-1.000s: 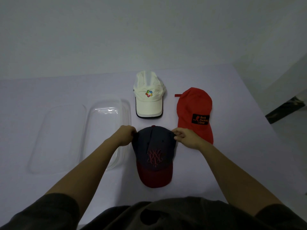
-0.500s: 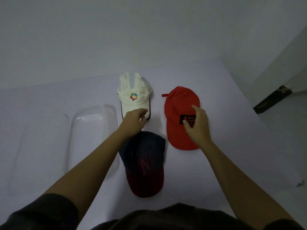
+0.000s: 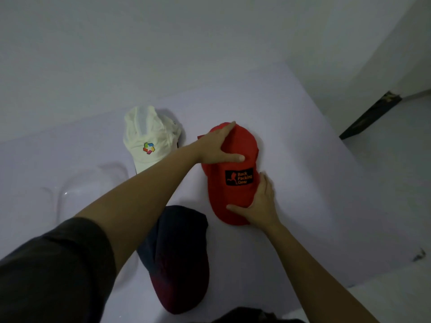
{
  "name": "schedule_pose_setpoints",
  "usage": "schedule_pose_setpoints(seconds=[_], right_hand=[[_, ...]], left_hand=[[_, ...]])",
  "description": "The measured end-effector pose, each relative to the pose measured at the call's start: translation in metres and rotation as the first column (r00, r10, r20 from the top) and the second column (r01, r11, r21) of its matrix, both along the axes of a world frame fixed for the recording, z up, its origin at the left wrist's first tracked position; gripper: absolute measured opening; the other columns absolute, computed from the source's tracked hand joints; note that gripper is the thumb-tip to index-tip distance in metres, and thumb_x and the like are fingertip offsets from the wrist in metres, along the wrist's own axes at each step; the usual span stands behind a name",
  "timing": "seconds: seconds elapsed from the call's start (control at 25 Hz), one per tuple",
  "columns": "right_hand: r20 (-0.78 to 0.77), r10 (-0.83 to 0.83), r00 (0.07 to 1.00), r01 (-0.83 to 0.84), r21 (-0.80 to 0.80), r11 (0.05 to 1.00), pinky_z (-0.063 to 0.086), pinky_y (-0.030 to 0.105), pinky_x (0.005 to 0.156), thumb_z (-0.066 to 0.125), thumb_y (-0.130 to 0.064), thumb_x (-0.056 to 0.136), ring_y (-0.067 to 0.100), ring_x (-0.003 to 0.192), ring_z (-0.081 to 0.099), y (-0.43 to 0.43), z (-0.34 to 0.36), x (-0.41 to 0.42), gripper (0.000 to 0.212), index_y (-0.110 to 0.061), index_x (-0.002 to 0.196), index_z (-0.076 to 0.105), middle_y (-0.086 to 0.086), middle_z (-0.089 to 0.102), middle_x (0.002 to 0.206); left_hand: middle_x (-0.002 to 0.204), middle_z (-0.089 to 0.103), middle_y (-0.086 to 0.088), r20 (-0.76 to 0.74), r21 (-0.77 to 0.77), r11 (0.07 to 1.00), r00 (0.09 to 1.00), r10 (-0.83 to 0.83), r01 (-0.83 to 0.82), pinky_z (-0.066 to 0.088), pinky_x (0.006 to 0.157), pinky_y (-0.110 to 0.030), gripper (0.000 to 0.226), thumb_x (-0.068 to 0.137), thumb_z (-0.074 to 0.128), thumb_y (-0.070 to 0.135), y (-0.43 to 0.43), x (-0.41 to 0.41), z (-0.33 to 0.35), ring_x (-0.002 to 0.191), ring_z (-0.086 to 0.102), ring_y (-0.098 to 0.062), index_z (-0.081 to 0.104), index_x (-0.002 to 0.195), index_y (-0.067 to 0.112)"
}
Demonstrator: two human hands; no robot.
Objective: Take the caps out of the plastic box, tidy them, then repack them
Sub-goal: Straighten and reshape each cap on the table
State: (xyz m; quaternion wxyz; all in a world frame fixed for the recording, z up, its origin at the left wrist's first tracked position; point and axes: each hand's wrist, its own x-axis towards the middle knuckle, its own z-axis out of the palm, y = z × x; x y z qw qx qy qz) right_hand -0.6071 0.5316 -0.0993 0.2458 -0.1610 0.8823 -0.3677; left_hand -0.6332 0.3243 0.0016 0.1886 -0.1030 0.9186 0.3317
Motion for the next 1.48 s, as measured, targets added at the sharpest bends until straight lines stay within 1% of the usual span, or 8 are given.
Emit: schedule_pose_setpoints(seconds=[0.16, 0.32, 0.48, 0.64, 0.76, 0.88, 1.24, 1.48], right_hand=[[-0.049, 0.005, 0.999, -0.007, -0.042, 0.999, 0.01, 0.037, 0.116, 0.062, -0.077, 0.038, 0.023, 0.144, 0.006, 0.006, -0.007, -0.001, 0.141, -0.009, 0.148, 0.006, 0.01, 0.012, 0.156], [-0.073, -0.003, 0.997, -0.002, -0.077, 0.997, 0.014, 0.04, 0.117, 0.065, -0.076, 0.04, 0.022, 0.143, 0.01, 0.011, -0.009, 0.0, 0.138, -0.012, 0.148, 0.009, 0.006, 0.018, 0.154], [-0.06, 0.025, 0.998, -0.031, -0.102, 0.994, 0.014, 0.039, 0.116, 0.068, -0.073, 0.043, 0.017, 0.141, 0.008, 0.013, -0.008, 0.002, 0.133, -0.016, 0.148, 0.008, 0.003, 0.016, 0.153], [0.143, 0.095, 0.985, -0.026, -0.419, 0.907, 0.016, 0.033, 0.115, 0.064, -0.044, 0.063, 0.01, 0.143, 0.005, 0.017, 0.01, -0.008, 0.103, -0.029, 0.144, 0.003, -0.008, 0.001, 0.154], [0.248, -0.096, 0.964, 0.226, -0.572, 0.789, 0.025, 0.019, 0.11, 0.05, -0.023, 0.087, -0.001, 0.134, 0.027, 0.012, 0.038, -0.035, 0.062, -0.028, 0.141, 0.022, -0.013, 0.026, 0.146], [0.204, -0.048, 0.978, 0.155, -0.555, 0.817, 0.036, 0.016, 0.101, 0.036, -0.022, 0.101, -0.008, 0.119, 0.047, 0.005, 0.049, -0.056, 0.03, -0.026, 0.128, 0.048, -0.016, 0.052, 0.128], [0.335, 0.033, 0.942, 0.191, -0.612, 0.768, 0.042, 0.024, 0.072, 0.036, -0.019, 0.101, 0.007, 0.073, 0.051, -0.016, 0.056, -0.063, 0.031, -0.019, 0.077, 0.056, 0.0, 0.055, 0.08], [0.632, 0.083, 0.771, 0.402, -0.583, 0.706, 0.047, 0.032, 0.096, 0.037, -0.035, 0.099, 0.014, 0.099, 0.064, -0.016, 0.057, -0.062, 0.035, -0.018, 0.099, 0.067, 0.001, 0.069, 0.102]], left_hand=[[0.152, 0.032, -0.004, 0.129, 0.054, 0.997, 0.991, 0.042, -0.049, 0.031, 0.109, -0.034, 0.097, 0.073, 0.071, 0.052, 0.005, -0.011, 0.007, 0.136, 0.036, -0.024, 0.015, 0.149, 0.027], [0.107, 0.071, -0.007, 0.266, 0.386, 0.893, 0.955, 0.131, -0.23, 0.056, 0.079, -0.029, 0.039, 0.077, 0.073, 0.031, 0.005, -0.006, 0.021, 0.099, 0.068, -0.025, 0.067, 0.111, 0.013], [0.096, 0.072, -0.011, 0.389, 0.56, 0.743, 0.908, 0.156, -0.368, 0.055, 0.086, -0.042, 0.013, 0.085, 0.063, 0.014, 0.012, 0.001, 0.022, 0.089, 0.069, -0.027, 0.068, 0.097, 0.01], [0.086, 0.073, -0.006, 0.414, 0.621, 0.67, 0.896, 0.16, -0.407, 0.055, 0.083, -0.04, 0.018, 0.088, 0.053, 0.004, 0.017, 0.007, 0.024, 0.082, 0.068, -0.023, 0.066, 0.095, 0.013], [0.083, 0.073, -0.006, 0.414, 0.643, 0.649, 0.897, 0.153, -0.407, 0.058, 0.073, -0.034, 0.021, 0.087, 0.05, 0.0, 0.015, 0.013, 0.028, 0.074, 0.07, -0.019, 0.066, 0.095, 0.012], [0.076, 0.075, -0.002, 0.417, 0.698, 0.577, 0.896, 0.154, -0.424, 0.059, 0.061, -0.026, 0.026, 0.087, 0.044, -0.003, 0.017, 0.018, 0.035, 0.067, 0.071, -0.015, 0.065, 0.094, 0.013], [0.082, 0.075, -0.008, 0.409, 0.74, 0.492, 0.888, 0.213, -0.459, 0.06, 0.067, -0.03, 0.028, 0.066, 0.056, 0.005, -0.004, 0.024, 0.045, 0.073, 0.072, -0.02, 0.072, 0.088, 0.01], [0.086, 0.075, -0.009, 0.426, 0.749, 0.458, 0.877, 0.223, -0.48, 0.06, 0.066, -0.033, 0.028, 0.067, 0.055, 0.007, -0.015, 0.028, 0.045, 0.076, 0.072, -0.022, 0.077, 0.083, 0.011]])
